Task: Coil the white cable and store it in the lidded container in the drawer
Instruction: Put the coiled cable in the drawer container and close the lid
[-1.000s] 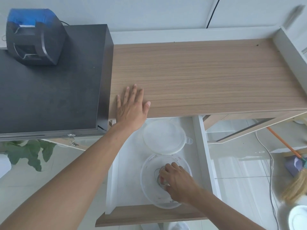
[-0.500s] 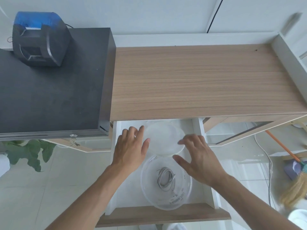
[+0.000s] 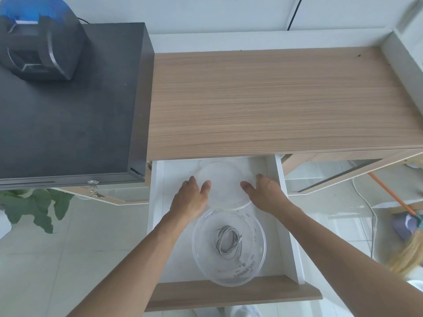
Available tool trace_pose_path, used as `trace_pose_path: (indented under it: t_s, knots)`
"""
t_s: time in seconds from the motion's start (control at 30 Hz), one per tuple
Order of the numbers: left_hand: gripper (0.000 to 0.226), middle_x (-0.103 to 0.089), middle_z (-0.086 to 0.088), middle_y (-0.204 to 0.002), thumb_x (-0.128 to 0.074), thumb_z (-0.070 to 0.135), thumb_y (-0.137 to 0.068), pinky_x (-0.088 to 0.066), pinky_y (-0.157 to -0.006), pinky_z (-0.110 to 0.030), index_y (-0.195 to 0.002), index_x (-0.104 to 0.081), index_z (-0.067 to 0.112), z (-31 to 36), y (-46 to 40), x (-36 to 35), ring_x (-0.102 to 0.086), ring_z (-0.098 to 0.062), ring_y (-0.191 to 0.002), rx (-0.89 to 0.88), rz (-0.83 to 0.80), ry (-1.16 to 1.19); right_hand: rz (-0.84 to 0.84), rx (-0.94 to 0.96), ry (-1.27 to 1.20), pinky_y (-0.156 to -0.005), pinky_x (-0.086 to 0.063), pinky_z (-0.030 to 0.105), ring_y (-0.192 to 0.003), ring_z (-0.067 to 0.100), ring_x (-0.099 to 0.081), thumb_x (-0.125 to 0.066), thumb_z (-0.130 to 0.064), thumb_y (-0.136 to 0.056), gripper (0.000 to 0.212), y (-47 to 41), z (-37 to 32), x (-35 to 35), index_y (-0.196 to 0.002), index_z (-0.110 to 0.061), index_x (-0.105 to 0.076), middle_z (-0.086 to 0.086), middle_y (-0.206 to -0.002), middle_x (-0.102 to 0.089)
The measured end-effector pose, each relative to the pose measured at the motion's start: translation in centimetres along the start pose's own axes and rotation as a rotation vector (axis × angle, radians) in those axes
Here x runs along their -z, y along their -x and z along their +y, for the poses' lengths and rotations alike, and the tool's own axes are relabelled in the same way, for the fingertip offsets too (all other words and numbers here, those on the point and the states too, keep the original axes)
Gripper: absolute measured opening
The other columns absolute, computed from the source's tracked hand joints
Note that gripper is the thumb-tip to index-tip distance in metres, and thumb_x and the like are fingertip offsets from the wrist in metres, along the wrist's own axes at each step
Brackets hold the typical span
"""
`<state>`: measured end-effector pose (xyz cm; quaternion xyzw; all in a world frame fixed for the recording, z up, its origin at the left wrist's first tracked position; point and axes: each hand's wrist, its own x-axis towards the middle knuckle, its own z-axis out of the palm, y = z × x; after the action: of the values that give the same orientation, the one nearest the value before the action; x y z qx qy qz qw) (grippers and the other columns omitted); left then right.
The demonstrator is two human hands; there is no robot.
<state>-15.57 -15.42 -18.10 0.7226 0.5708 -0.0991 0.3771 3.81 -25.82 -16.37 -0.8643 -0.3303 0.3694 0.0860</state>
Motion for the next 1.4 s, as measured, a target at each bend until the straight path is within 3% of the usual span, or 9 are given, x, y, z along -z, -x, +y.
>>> trace_pose_path:
  t_s: [0.1, 0.17, 0.33, 0.6, 0.73, 0.83, 1.07, 1.27, 1.4]
  knots:
    - [0.053, -0.066, -0.017, -0.111, -0.042, 0.053, -0.109, -0.051, -0.092, -0.049, -0.113, -0.056, 0.003, -0.3, 0.3, 0.2, -0.062, -0.043, -0.114, -0.055, 0.055, 0.016, 0.035, -0.009, -0.065, -0.053, -0.032, 0.034, -0.076, 0.031, -0.051, -0.056, -0.048, -0.102, 0.048, 0.0, 0.4, 0.2, -0.074, -0.012, -0.04, 0.003, -0.07, -0.048]
    - [0.046, -0.063, -0.009, -0.091, -0.042, 0.051, -0.11, -0.049, -0.081, -0.045, -0.102, -0.051, 0.007, -0.1, 1.1, 0.6, -0.065, -0.043, -0.104, -0.074, 0.085, 0.037, 0.041, -0.005, -0.11, -0.057, -0.035, 0.034, -0.079, 0.03, -0.051, -0.058, -0.048, -0.1, 0.042, 0.6, 0.6, 0.4, -0.084, -0.011, -0.05, 0.002, -0.078, -0.052]
    - [0.052, -0.073, -0.013, -0.104, -0.036, 0.05, -0.112, -0.048, -0.079, -0.042, -0.134, -0.052, 0.006, 0.1, 4.5, 1.7, -0.067, -0.04, -0.104, -0.125, 0.183, -0.071, 0.052, 0.034, -0.195, -0.08, -0.038, 0.03, -0.104, 0.025, -0.058, -0.06, -0.048, -0.1, 0.047, 3.8, 0.9, 1.0, -0.129, -0.012, -0.061, 0.003, -0.115, -0.063]
    - [0.052, -0.06, 0.001, -0.086, -0.027, 0.054, -0.111, -0.037, -0.058, -0.028, -0.13, -0.05, 0.012, -0.8, 11.0, 0.7, -0.052, -0.021, -0.07, -0.035, 0.154, -0.275, -0.012, 0.016, -0.251, -0.082, -0.047, 0.034, -0.102, 0.021, -0.064, -0.063, -0.047, -0.098, 0.038, 8.5, 2.3, -0.8, -0.127, -0.022, -0.063, -0.006, -0.115, -0.066]
    - [0.054, -0.071, -0.004, -0.095, -0.032, 0.053, -0.112, -0.038, -0.062, -0.023, -0.135, -0.051, 0.008, -0.9, 11.8, 0.4, -0.059, -0.023, -0.073, 0.01, 0.092, -0.172, -0.008, 0.014, -0.293, -0.082, -0.04, 0.029, -0.104, 0.019, -0.06, -0.065, -0.04, -0.098, 0.038, 8.5, 2.4, -1.3, -0.131, -0.023, -0.063, -0.005, -0.12, -0.066]
    - [0.052, -0.059, 0.005, -0.072, -0.039, 0.049, -0.111, -0.031, -0.049, -0.017, -0.127, -0.057, 0.003, -0.9, 11.0, 0.8, -0.056, -0.01, -0.059, 0.03, 0.118, -0.049, 0.021, 0.035, -0.288, -0.084, -0.04, 0.028, -0.111, 0.021, -0.061, -0.066, -0.039, -0.097, 0.04, 7.6, 1.7, -1.0, -0.132, -0.022, -0.061, -0.007, -0.116, -0.064]
    - [0.042, -0.081, -0.012, -0.1, -0.052, 0.04, -0.11, -0.052, -0.076, -0.034, -0.12, -0.071, 0.004, -1.5, 8.4, 2.5, -0.074, -0.034, -0.096, 0.011, 0.281, 0.242, 0.052, 0.113, -0.446, -0.092, -0.05, 0.031, -0.115, 0.012, -0.064, -0.07, -0.033, -0.095, 0.033, 5.7, -0.2, 0.1, -0.127, -0.027, -0.066, -0.014, -0.117, -0.072]
    - [0.035, -0.073, -0.005, -0.067, -0.064, 0.037, -0.106, -0.061, -0.075, -0.037, -0.089, -0.081, 0.011, -3.6, 8.0, 2.0, -0.074, -0.027, -0.065, 0.005, 0.286, 0.418, 0.075, 0.149, -0.661, -0.089, -0.048, 0.014, -0.107, -0.015, -0.064, -0.077, -0.018, -0.092, 0.031, 6.1, 1.2, -0.3, -0.116, -0.037, -0.071, -0.027, -0.109, -0.076]
    - [0.042, -0.062, 0.006, -0.067, -0.071, 0.039, -0.101, -0.063, -0.076, -0.044, -0.067, -0.068, 0.014, -4.7, 7.4, 1.3, -0.06, -0.017, -0.059, 0.012, 0.25, 0.45, 0.074, 0.101, -0.751, -0.086, -0.046, 0.009, -0.107, -0.02, -0.061, -0.083, -0.02, -0.087, 0.042, 6.0, 2.3, -0.9, -0.124, -0.036, -0.072, -0.022, -0.113, -0.076]
